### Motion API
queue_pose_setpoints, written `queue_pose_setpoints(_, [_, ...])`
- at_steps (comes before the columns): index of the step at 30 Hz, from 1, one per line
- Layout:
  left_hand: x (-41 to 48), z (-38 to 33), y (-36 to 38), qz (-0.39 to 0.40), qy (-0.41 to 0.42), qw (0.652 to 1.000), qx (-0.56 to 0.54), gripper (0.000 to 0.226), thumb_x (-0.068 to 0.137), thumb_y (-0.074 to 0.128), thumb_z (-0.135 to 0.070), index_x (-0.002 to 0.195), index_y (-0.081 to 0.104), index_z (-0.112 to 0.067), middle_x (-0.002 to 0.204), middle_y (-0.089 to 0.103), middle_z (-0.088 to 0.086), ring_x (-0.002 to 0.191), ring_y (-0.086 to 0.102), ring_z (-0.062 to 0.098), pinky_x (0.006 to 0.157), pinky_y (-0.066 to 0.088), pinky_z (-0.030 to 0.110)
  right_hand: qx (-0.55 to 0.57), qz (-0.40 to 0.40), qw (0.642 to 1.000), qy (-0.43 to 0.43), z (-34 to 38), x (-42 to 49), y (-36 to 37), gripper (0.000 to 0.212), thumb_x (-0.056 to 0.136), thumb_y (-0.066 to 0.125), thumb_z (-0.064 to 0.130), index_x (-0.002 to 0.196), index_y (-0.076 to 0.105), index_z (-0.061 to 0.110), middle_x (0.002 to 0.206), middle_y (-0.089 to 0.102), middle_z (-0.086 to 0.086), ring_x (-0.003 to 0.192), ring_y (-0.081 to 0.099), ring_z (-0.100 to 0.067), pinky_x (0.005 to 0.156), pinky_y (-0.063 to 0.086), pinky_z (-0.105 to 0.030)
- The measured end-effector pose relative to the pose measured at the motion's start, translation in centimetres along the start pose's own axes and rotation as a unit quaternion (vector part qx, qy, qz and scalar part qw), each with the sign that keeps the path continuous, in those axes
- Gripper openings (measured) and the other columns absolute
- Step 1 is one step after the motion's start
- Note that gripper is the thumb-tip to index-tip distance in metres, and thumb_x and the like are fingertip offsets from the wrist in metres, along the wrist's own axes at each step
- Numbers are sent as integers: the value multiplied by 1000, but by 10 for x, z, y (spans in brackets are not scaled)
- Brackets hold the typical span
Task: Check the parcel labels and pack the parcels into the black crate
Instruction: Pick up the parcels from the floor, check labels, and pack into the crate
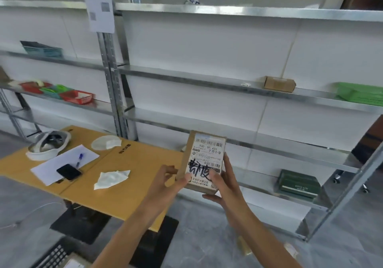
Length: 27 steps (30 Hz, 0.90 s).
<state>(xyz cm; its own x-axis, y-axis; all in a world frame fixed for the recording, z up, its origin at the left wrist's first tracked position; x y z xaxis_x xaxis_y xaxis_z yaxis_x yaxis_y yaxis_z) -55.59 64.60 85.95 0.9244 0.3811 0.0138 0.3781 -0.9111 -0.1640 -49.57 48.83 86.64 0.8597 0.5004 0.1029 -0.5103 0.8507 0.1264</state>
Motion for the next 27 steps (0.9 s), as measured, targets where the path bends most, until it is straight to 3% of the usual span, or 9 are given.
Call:
queue_pose_setpoints(3, [-32,14,-73,-8,-10,1000,-2,61,54,64,-65,92,50,-19,93,65,-11,92,62,9,75,47,25,-22,24,999,0,-9,-14,72,77,77,59,48,143,22,50,129,57,14,101,66,-2,71,57,-25])
queue_pose_setpoints(7, [-70,35,-147,-31,-51,997,-45,48,64,64,-56,87,49,-17,89,70,-11,94,64,9,85,51,34,-28,35,999,19,-24,-31,149,76,75,59,48,144,25,47,132,57,7,100,67,-6,74,59,-32])
queue_pose_setpoints(11, [-92,52,-198,-47,-81,994,-56,45,69,66,-52,94,46,-20,101,69,-2,96,65,15,80,55,33,-40,55,996,51,-41,-45,202,78,70,59,57,141,27,51,127,60,6,99,67,-5,75,59,-31])
queue_pose_setpoints(14, [-96,63,-222,-34,-97,991,-81,65,56,68,-59,109,44,-29,108,66,2,97,66,16,77,56,31,-34,71,995,62,-52,-41,229,76,72,60,53,141,28,50,123,62,7,98,67,-4,70,58,-27])
queue_pose_setpoints(16, [-93,70,-235,-37,-99,990,-96,81,53,70,-56,123,39,-29,111,65,7,97,66,21,82,56,38,-28,75,994,68,-60,-32,244,75,74,60,51,142,29,47,123,63,7,99,68,-6,71,58,-28])
queue_pose_setpoints(18, [-85,77,-247,-53,-94,987,-120,93,52,74,-53,131,32,-31,112,64,10,95,68,22,76,58,36,-7,64,995,74,-71,-20,256,80,70,63,53,142,30,43,121,65,8,101,68,-9,76,58,-30])
queue_pose_setpoints(20, [-74,83,-261,-94,-81,980,-154,84,63,77,-39,133,30,-36,110,64,12,90,70,20,67,59,31,33,46,995,85,-83,-7,266,88,64,66,58,142,30,40,133,56,4,115,60,-12,90,54,-34])
queue_pose_setpoints(22, [-60,91,-273,-129,-82,976,-155,72,78,72,-25,134,28,-37,111,63,14,91,69,19,70,59,34,60,52,991,104,-97,6,277,89,63,67,61,141,30,39,143,45,3,127,49,-13,102,46,-40])
queue_pose_setpoints(27, [-24,105,-283,-82,-114,985,-103,87,82,69,-20,142,9,-41,119,57,16,102,64,26,76,59,37,156,99,971,153,-132,35,310,63,78,68,44,135,40,40,128,61,5,118,59,-19,94,51,-46])
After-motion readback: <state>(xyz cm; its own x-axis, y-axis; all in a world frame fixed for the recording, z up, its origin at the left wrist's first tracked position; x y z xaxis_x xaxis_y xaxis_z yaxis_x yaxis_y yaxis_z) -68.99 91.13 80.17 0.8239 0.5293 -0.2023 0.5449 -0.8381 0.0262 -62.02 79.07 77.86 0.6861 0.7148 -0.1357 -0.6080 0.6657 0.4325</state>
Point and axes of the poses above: each hand's wrist, its own x-axis towards the middle knuckle, its own y-axis out of the palm, z = x × y, the point moved 6 cm from there along x, towards the middle knuckle
